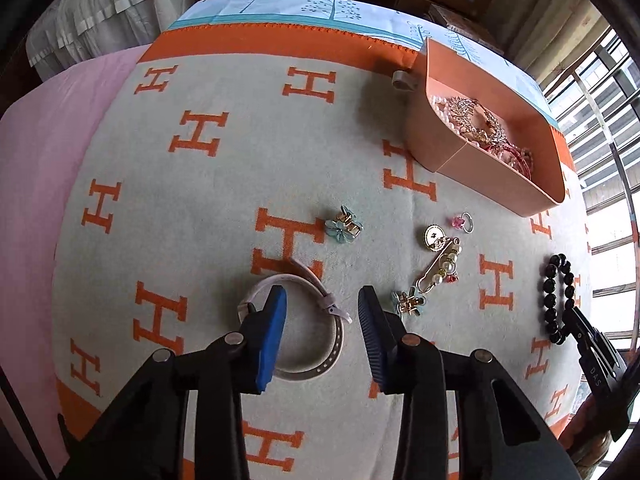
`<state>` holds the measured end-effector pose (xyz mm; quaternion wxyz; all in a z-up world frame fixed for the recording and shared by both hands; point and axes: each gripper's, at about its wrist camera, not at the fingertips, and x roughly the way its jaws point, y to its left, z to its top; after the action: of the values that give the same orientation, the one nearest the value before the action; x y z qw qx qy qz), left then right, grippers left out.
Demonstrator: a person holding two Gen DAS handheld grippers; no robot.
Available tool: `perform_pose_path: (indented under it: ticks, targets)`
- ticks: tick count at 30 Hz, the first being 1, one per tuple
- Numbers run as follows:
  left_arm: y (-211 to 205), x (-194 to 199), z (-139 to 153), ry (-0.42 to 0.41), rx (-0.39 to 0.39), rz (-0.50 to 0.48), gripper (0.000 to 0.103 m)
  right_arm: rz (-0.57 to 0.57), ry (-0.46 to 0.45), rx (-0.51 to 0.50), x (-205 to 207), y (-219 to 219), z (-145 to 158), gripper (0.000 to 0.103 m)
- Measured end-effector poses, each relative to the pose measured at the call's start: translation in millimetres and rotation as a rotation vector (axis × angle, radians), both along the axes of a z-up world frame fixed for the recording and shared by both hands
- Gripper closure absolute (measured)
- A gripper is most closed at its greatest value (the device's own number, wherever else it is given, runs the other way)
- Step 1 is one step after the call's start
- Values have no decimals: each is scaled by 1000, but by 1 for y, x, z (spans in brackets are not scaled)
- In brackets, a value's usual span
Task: Organize jewelry
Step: 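Grasp the white strap watch with the left gripper while the right gripper grasps the black bead bracelet, then lower the watch into the pink box with the left gripper while the right gripper drops the bracelet in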
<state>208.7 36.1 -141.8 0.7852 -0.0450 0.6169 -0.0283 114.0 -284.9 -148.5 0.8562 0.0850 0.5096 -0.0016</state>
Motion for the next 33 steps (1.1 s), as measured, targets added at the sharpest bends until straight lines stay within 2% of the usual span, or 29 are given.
perform_pose_path:
  ticks: [6,9,11,15,19,24,33]
  targets:
    - [-3,13,-22,65,23,39,82,14,-9,15,-6,2,0,88]
    - [-8,11,-24,46,61,31,84,15,-14,25,-7,2,-1,88]
    - [-12,9,-24,32,73,24,94,15,-17,33,-7,1,-1,88]
    - [-20,3,-19,7,98,8,97,23,-24,84,-9,0,3,88]
    - [-23,-6,2,-30,79,-11,97,49,-76,106,-12,4,24,88]
    - [-32,-14,42,-116,82,-72,97,95,-153,94,-11,14,61,88]
    - [-61,-1,113,-275,88,-185,97,129,-288,51,7,31,128,88]
